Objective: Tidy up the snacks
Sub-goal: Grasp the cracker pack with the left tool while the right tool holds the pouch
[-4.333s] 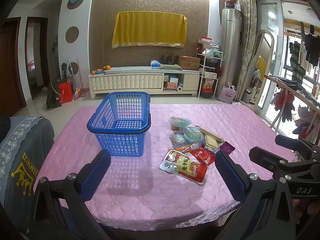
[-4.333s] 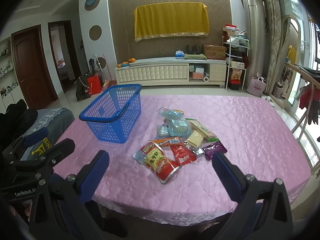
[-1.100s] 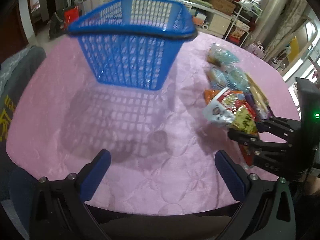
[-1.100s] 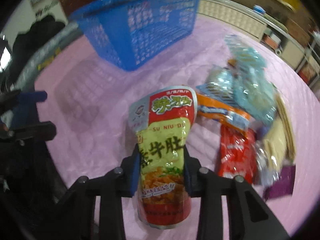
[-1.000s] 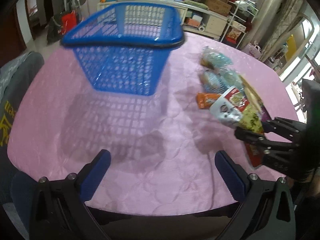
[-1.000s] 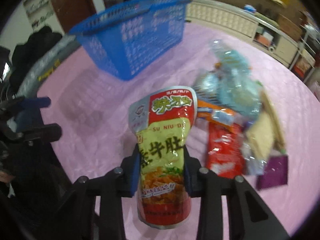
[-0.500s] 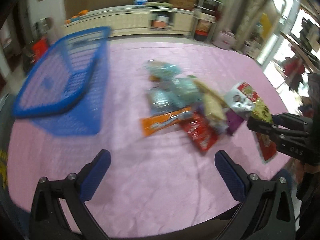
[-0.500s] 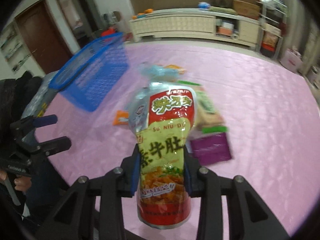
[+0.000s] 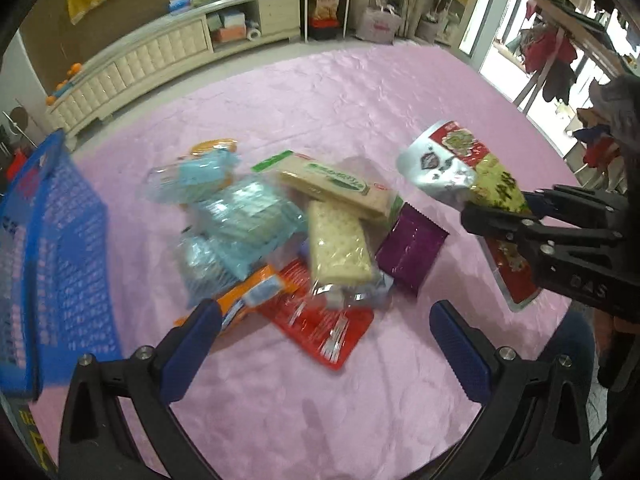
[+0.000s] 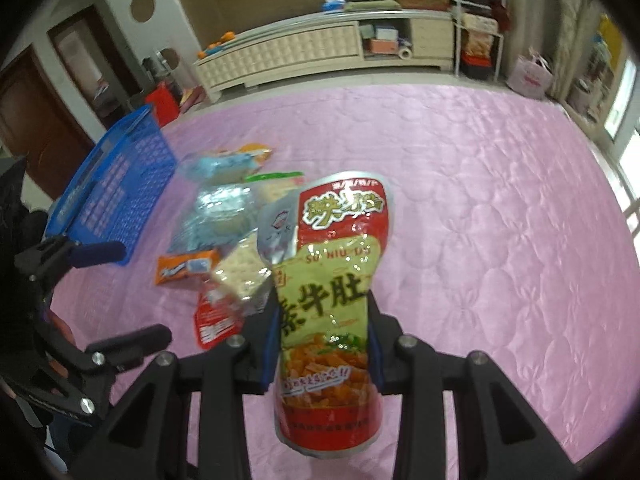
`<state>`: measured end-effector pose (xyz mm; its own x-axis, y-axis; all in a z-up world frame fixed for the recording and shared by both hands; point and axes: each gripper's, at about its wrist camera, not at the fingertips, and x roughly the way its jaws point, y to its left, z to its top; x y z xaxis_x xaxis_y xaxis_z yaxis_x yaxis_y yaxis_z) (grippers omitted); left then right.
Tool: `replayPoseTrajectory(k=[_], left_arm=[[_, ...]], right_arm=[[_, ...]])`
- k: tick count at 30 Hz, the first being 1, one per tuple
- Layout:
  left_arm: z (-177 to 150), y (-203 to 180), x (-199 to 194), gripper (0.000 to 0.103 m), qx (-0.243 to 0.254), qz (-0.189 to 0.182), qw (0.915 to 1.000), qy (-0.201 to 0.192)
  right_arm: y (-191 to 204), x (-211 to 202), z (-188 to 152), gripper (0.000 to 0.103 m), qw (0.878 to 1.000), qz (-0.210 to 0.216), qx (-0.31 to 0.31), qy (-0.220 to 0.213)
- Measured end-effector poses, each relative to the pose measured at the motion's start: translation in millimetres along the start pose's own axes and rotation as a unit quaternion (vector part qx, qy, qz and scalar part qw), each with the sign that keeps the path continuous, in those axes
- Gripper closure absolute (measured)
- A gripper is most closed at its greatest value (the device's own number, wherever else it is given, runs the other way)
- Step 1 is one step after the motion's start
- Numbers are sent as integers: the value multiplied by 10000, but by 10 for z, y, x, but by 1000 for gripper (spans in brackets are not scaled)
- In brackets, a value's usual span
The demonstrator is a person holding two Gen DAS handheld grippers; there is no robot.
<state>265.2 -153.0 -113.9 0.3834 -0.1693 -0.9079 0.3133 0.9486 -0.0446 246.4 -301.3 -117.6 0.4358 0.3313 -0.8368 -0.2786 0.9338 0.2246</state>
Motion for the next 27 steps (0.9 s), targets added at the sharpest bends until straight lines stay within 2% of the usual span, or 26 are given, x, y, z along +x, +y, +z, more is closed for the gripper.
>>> replayPoseTrajectory(k=[3,6,11,13,14,15,17,20,27], left_arm=[[158,-68,229,0,91,80,9997,195],[245,-117,435,9,195,123,9988,429],[343,-189,694,11,426,267,9964,683],[379,-183,800,17,441,350,9958,728],[386,-180,853,23,442,341,9952,800],[387,-163,884,33,429,318,9950,848],[389,-126,953,42,338,255,9943,979],[371,-71,935,56,192,314,9953,899],[137,0,766,63,83,124,9974,704]], right_arm=[[-111,25,9,62,9999,-43,127,-37],[-205,65,17,62,9995,-8,300,-39],[-290,149,19,62,9994,37,353,16],[-320,178,15,62,9993,65,375,29],[-333,190,15,62,9992,88,390,29],[-344,198,13,62,9991,108,410,28],[-352,206,5,62,9990,146,427,32],[-341,211,-20,62,9991,133,401,87],[-228,145,-93,62,9990,133,391,151]])
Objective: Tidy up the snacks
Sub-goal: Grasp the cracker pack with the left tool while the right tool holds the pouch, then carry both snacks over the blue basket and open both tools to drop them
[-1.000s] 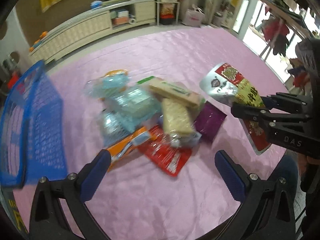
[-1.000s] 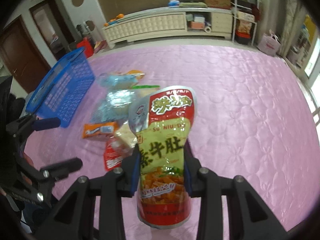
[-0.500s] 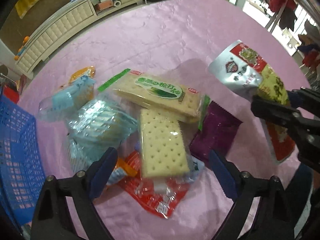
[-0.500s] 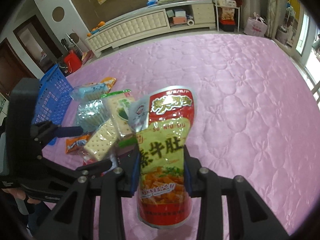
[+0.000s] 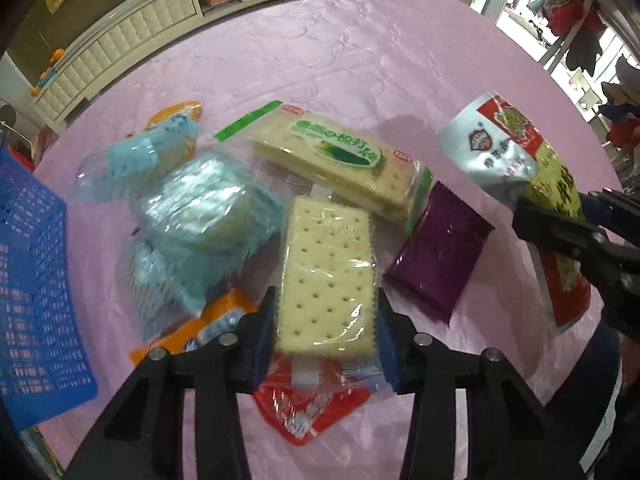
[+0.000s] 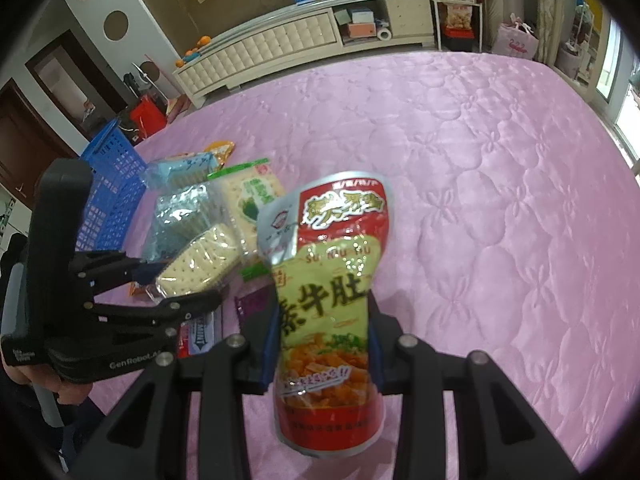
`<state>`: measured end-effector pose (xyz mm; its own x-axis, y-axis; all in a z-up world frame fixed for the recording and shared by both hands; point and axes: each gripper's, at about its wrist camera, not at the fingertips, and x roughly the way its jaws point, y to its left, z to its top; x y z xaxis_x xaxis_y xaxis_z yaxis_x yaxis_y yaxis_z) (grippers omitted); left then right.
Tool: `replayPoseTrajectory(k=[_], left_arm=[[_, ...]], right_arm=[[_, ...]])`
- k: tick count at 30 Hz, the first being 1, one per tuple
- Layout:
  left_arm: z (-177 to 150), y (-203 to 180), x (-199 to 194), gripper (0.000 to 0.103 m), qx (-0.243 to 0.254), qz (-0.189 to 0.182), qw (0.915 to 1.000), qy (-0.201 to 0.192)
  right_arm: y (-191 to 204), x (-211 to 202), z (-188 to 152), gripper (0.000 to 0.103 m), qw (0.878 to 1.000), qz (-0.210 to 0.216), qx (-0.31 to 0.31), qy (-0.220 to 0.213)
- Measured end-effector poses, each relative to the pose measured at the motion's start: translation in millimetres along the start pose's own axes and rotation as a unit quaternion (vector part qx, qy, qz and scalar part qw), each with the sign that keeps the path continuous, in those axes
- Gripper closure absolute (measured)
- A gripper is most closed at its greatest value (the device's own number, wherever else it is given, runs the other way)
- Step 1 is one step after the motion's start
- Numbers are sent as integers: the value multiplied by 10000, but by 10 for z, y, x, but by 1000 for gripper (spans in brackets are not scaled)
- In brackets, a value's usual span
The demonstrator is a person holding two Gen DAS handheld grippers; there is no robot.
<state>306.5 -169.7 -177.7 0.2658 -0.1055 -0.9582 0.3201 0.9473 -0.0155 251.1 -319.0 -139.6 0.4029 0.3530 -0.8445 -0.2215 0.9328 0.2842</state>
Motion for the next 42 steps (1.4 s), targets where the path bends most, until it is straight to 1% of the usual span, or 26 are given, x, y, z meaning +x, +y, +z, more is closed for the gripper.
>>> replayPoseTrajectory(k=[3,6,11,13,17,20,23,27,33,37,39,42], left_arm=[[-146,71,-157,63,-93,-124,9997,-181],[-256,101,-312,63,-122,-165,9992,-352],[-429,239,-555,63,-193,-259,9973,-661],[-504,342,-703,63,-248,-412,9954,-833],[-658,527,-952,63,-319,-422,9921,-1139],[-747,776,-1177,63,-381,-466,9883,-1402],[-814,971,-1401,63,-480,-401,9857,-1565],[-943,1354,-1716,63,-658,-299,9808,-1811],[-1089,1868,-2034,63,-991,-40,9734,-2066],[-1117,2210,-2147,63,-1230,129,9683,-2169],[-1122,2328,-2171,63,-1310,193,9665,-2200],[-1113,2530,-2178,63,-1475,220,9634,-2227]], right_arm=[[83,-48,-27,62,10000,-35,-35,12],[188,-84,-43,62,9999,-75,-69,33],[509,-182,-70,62,9995,-160,-289,26],[645,-234,-72,62,9992,-149,-371,-10],[950,-377,-20,62,9983,-94,-558,-161],[1207,-469,42,62,9968,-53,-766,-242],[1466,-538,150,62,9947,34,-987,-287],[1810,-591,346,62,9907,127,-1281,-436],[2370,-505,625,62,9796,314,-1921,-499],[2699,-398,776,62,9695,438,-2360,-496],[2868,-372,801,62,9647,489,-2540,-501],[3054,-236,934,62,9585,558,-2758,-448]])
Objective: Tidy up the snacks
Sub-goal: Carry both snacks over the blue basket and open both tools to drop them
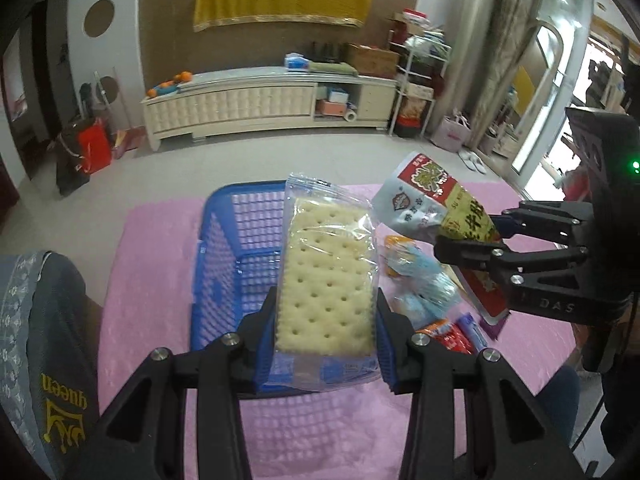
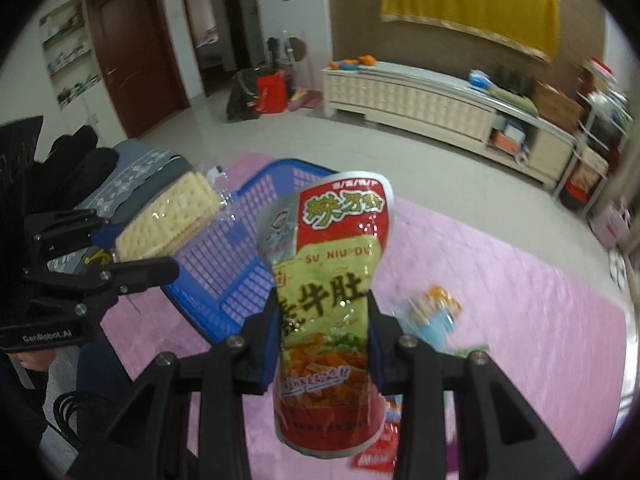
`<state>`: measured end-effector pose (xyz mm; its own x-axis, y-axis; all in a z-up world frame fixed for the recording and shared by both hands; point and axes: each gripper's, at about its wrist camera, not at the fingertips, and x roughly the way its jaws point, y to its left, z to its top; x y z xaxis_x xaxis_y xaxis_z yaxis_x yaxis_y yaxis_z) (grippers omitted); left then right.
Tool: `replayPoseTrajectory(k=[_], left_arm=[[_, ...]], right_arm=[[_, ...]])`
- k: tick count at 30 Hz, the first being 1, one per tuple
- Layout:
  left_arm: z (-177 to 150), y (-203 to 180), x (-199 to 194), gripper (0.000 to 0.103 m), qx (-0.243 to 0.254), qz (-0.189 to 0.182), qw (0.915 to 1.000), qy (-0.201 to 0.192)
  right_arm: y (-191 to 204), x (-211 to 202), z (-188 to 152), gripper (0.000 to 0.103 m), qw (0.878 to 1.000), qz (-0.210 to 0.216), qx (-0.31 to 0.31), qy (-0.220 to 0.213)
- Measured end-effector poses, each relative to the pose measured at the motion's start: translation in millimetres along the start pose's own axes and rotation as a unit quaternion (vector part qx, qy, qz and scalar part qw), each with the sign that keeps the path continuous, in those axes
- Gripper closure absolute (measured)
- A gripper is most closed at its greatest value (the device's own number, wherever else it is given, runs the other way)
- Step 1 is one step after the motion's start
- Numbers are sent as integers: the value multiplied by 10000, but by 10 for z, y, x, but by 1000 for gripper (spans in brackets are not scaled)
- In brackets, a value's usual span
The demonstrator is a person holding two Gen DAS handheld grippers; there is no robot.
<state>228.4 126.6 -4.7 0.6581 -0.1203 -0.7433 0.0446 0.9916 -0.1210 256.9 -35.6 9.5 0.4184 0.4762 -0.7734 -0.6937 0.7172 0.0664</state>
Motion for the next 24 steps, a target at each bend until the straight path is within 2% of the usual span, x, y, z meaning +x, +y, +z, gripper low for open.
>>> replayPoseTrajectory(k=[7,13,16,20,24], left_arm=[[84,306,137,63,-287,134,9995,10],[89,509,299,63,-532,286,9981,116],[55,592,321,63,-607,306,9975,179],[17,665,367,63,-673,344,9967,280],[-37,657,415,63,-625,422,9964,375]], right_arm=[[64,440,408,62,9989,177,-416,150],[137,849,613,62,9947,336,-870,438],[166,1032,658,62,9912,484,-1089,578],[343,1321,682,62,9808,560,-1682,816],[405,1557,674,61,9752,627,-1858,1027]])
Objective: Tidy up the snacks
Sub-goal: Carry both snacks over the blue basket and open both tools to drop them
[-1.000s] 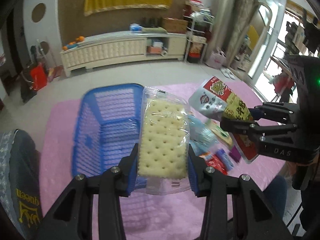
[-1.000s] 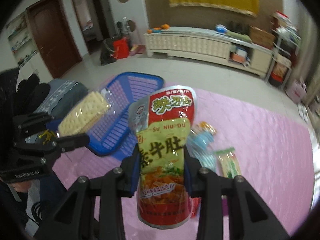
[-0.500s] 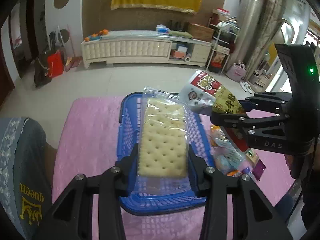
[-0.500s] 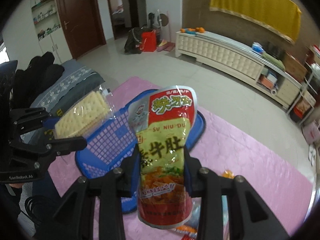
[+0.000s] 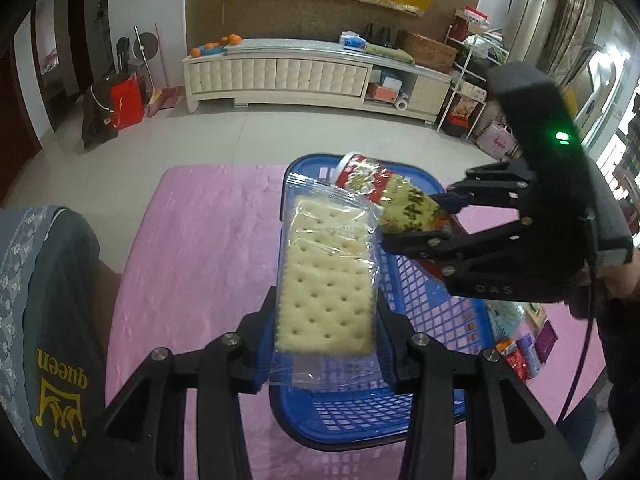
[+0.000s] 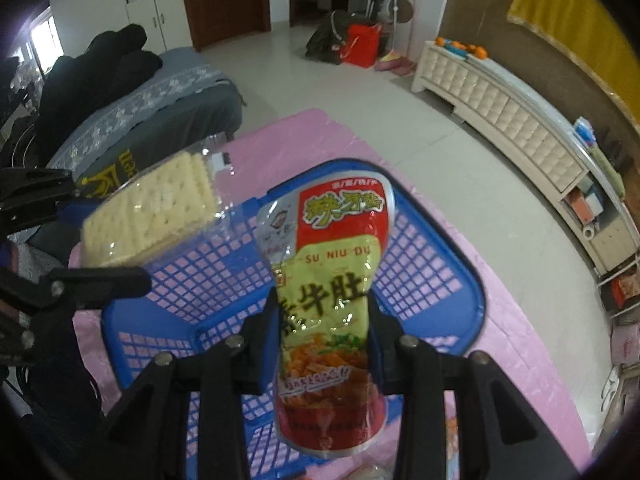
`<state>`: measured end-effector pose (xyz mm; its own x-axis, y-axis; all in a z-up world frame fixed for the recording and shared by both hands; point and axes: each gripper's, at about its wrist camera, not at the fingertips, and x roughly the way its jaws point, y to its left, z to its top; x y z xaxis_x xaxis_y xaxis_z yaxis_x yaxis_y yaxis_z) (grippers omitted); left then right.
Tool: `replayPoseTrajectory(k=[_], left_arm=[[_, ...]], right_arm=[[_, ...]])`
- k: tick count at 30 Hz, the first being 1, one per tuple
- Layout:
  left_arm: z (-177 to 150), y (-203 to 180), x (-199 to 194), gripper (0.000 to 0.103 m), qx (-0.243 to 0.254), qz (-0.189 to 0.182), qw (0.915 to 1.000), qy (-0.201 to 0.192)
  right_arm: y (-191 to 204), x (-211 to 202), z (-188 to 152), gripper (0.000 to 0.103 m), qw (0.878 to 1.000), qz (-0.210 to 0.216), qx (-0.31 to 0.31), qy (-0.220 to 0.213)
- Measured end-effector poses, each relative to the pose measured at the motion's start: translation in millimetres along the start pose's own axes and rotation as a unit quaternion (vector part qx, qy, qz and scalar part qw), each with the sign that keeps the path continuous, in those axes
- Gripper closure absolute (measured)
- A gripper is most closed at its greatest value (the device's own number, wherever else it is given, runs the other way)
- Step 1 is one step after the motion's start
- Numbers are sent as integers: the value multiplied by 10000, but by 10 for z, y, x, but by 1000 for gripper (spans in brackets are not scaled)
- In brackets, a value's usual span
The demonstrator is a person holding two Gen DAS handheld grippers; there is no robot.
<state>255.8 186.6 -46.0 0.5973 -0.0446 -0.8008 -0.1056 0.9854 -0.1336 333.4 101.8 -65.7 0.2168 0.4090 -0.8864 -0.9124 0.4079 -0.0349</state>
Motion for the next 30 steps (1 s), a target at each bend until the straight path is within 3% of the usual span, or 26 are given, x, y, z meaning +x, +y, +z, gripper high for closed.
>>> replayPoseTrajectory(k=[2,4,6,7,13,23,30], left_arm=[[-16,-19,-9,63,14,-5,10000,20],[-12,-31,-1,63,-11,-11,10000,38],[-5,-31,26,63,-30,25,10000,59],[-2,-42,37,63,-34,38,10000,73],[-20,-137,117,63,27,3,9998,205],[113,-321,208,63,146,-163,9995,232],[248,-432,437,63,363,-141,9988,303]], right_arm=[[43,71,-7,61,9996,4,-276,51],[65,143,-26,52,9980,-305,-542,107],[35,190,-47,21,9956,-659,-655,71],[20,187,-61,17,9945,-792,-683,-8],[-145,-55,-245,16,9959,-807,-125,-378],[-327,-352,-515,15,9874,-1023,1114,-463],[-557,-424,-669,15,9805,-835,1680,-580]])
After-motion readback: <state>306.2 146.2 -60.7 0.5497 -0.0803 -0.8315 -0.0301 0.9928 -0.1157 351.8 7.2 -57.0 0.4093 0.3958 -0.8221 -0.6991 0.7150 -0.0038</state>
